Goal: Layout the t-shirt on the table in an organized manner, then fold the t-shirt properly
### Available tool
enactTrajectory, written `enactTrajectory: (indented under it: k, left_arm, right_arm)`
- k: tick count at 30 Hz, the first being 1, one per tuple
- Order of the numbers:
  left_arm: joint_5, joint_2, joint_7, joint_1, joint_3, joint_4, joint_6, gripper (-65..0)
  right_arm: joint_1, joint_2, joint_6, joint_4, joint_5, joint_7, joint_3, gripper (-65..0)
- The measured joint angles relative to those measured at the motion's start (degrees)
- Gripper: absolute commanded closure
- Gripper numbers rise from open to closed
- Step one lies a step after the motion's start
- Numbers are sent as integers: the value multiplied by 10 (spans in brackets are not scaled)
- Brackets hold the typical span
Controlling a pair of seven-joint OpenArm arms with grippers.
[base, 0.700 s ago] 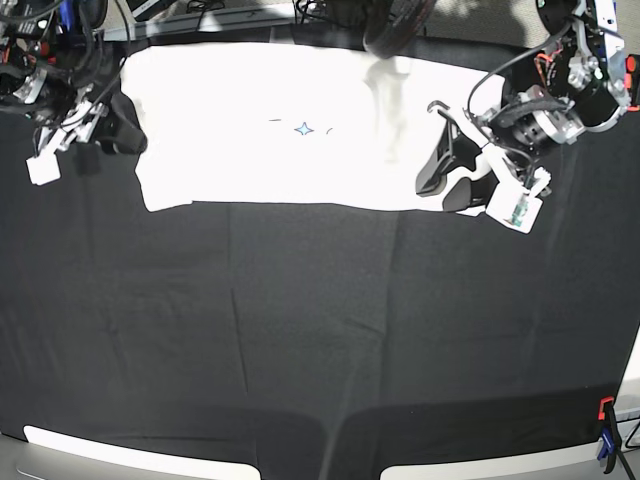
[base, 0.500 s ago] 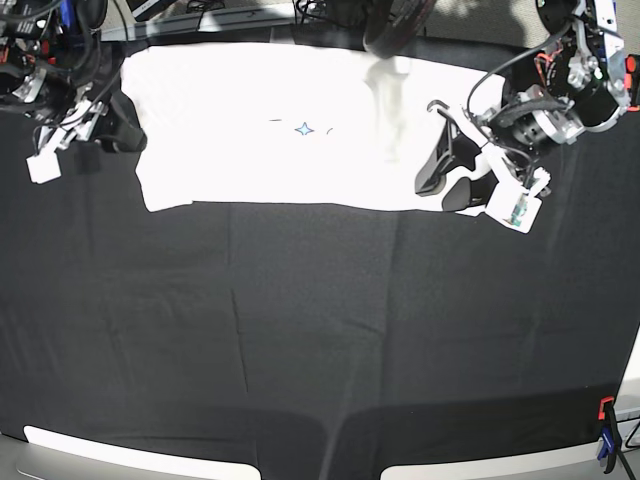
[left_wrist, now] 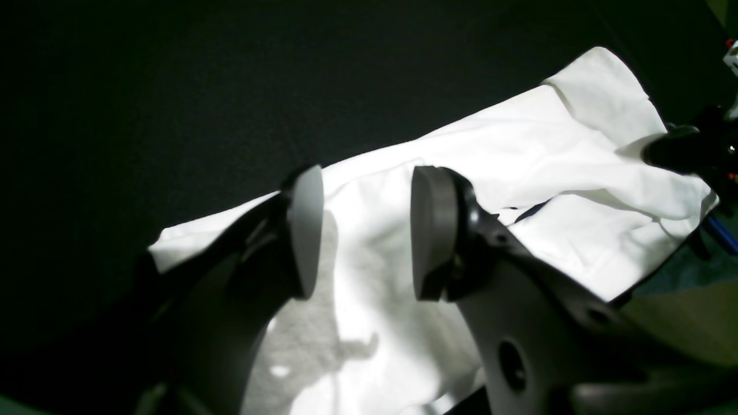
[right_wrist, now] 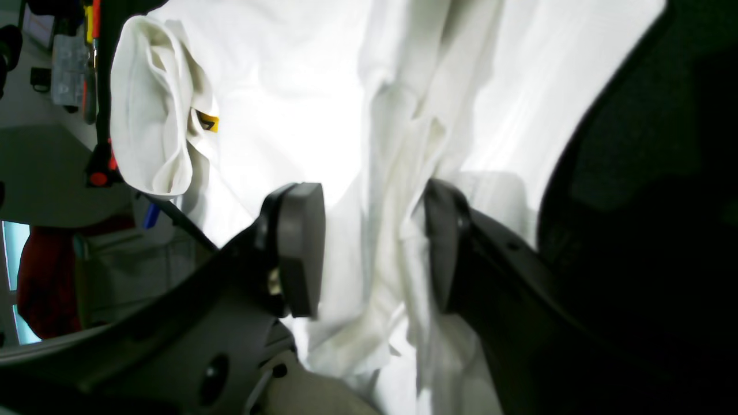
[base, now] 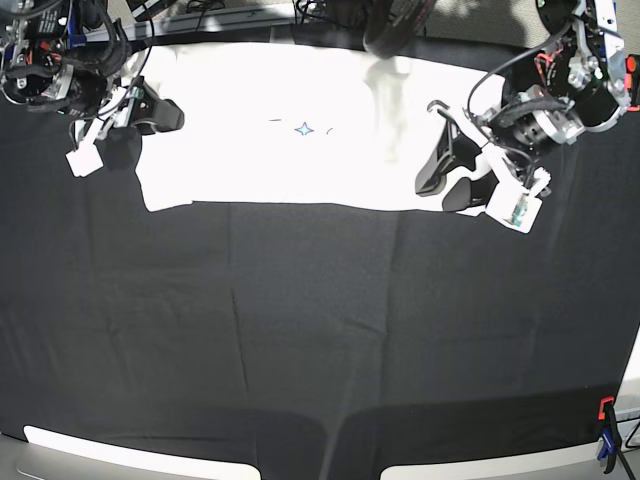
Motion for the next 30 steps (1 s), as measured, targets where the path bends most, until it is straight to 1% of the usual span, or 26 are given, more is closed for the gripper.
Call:
enactTrajectory:
  k: [3, 7, 8, 9, 11, 13, 23, 27, 30]
  left_arm:
    - [0, 0, 0, 0, 0, 0, 0, -232]
    - [0, 0, 0, 0, 0, 0, 0, -232]
    - [0, 0, 0, 0, 0, 0, 0, -232]
    - [0, 0, 0, 0, 0, 0, 0, -232]
    - [0, 0, 0, 0, 0, 0, 0, -232]
    - [0, 0, 0, 0, 0, 0, 0, -232]
    - [0, 0, 0, 0, 0, 0, 0, -232]
    - [0, 0, 0, 0, 0, 0, 0, -232]
    - [0, 0, -5, 0, 0, 0, 0, -232]
  right_arm:
    - [0, -2, 0, 3, -35, -3, 21, -267]
    - [1, -1, 0, 22, -35, -3, 94, -270]
    - [2, -1, 0, 27, -34, -2, 116, -296]
    - [2, -1, 0, 31, -33, -1, 136, -347]
    - [1, 0, 0, 34, -33, -1, 165, -478]
    - [1, 0, 0, 34, -34, -3, 179, -477]
    - [1, -3, 0, 34, -31, -4, 180, -475]
    - [0, -21, 0, 34, -34, -4, 180, -475]
    - [0, -40, 0, 34, -58, -4, 180, -475]
